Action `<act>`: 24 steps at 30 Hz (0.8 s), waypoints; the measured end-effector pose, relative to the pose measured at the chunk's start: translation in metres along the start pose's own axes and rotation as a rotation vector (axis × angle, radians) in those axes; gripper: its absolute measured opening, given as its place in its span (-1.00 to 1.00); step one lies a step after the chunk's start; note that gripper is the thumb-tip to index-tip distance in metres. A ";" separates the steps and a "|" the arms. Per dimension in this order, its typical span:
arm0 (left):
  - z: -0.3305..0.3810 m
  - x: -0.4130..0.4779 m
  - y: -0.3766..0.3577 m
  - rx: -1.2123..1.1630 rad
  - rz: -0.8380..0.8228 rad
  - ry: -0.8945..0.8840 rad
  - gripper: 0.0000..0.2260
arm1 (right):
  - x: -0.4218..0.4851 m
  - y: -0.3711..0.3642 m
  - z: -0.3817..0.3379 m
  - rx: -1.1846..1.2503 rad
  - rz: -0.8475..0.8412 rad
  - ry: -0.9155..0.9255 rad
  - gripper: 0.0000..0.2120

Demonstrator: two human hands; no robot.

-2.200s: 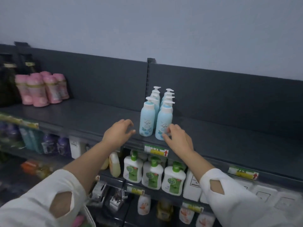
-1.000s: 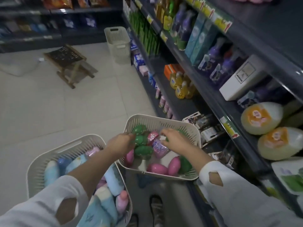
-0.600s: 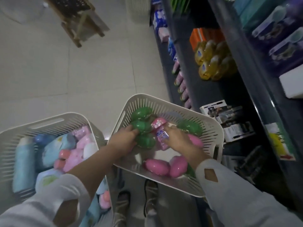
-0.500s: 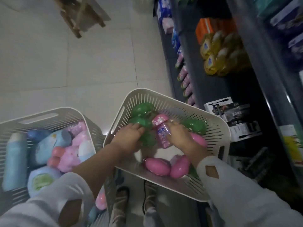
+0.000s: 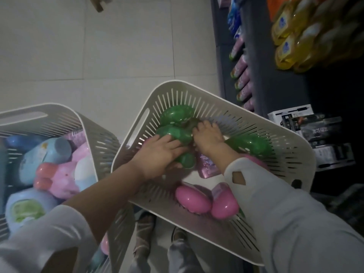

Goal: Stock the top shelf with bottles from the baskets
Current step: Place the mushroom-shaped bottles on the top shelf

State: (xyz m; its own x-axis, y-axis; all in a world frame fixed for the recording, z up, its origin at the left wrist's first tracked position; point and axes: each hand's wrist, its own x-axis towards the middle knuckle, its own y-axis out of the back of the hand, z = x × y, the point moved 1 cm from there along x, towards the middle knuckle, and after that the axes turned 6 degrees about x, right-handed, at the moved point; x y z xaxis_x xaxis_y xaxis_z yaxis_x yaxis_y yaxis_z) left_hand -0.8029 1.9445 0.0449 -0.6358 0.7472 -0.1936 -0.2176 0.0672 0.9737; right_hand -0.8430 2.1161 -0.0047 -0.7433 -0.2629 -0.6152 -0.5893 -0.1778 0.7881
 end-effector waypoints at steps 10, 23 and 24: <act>0.019 0.004 0.015 0.207 -0.116 0.025 -0.60 | -0.040 -0.002 0.017 0.263 -0.182 0.018 -0.31; 0.031 -0.004 0.100 -0.185 -0.349 0.276 -0.50 | -0.141 0.065 0.011 0.533 0.092 -0.181 -0.42; 0.032 -0.008 0.114 -0.232 -0.328 0.283 -0.51 | -0.154 0.076 0.008 0.546 0.122 -0.206 -0.43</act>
State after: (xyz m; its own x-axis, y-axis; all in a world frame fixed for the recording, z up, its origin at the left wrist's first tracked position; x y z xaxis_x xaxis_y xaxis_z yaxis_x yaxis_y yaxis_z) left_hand -0.7990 1.9676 0.1609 -0.6752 0.5002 -0.5422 -0.5792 0.0957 0.8095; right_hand -0.7756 2.1506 0.1499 -0.8300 -0.0515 -0.5554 -0.5325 0.3697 0.7614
